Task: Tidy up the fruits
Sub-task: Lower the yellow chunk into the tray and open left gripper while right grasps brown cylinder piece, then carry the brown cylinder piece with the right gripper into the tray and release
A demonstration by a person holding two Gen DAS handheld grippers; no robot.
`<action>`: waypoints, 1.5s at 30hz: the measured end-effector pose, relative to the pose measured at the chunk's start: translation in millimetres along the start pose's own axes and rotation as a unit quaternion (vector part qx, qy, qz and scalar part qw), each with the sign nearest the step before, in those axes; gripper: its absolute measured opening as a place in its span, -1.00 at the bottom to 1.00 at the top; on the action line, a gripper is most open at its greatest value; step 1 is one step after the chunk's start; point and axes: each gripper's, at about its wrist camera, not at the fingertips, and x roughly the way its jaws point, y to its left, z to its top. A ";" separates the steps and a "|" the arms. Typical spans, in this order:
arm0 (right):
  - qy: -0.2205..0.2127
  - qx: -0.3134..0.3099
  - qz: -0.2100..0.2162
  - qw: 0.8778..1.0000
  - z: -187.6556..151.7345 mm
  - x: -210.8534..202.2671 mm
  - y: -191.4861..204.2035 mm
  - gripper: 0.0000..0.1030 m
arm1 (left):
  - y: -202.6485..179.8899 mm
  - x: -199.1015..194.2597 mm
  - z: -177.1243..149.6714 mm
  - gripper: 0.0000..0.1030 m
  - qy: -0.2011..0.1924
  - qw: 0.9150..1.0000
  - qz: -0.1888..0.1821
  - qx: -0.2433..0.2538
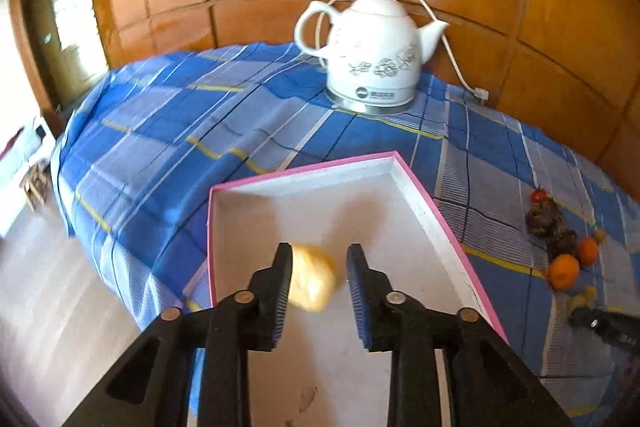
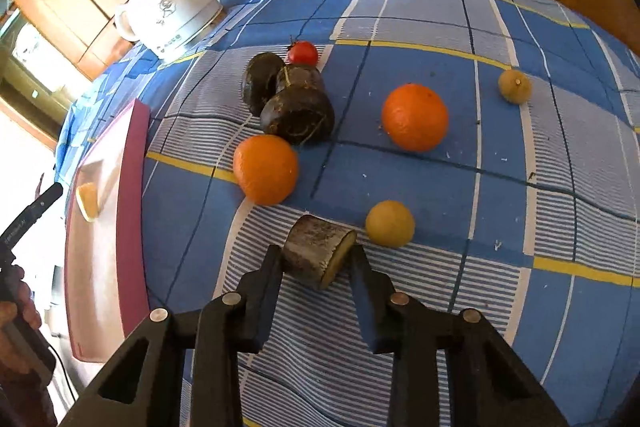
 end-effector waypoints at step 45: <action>0.004 -0.205 0.117 0.972 31.1 12.5 193.0 -0.47 | 35.2 -62.2 -50.2 0.45 -0.054 0.994 0.052 -0.076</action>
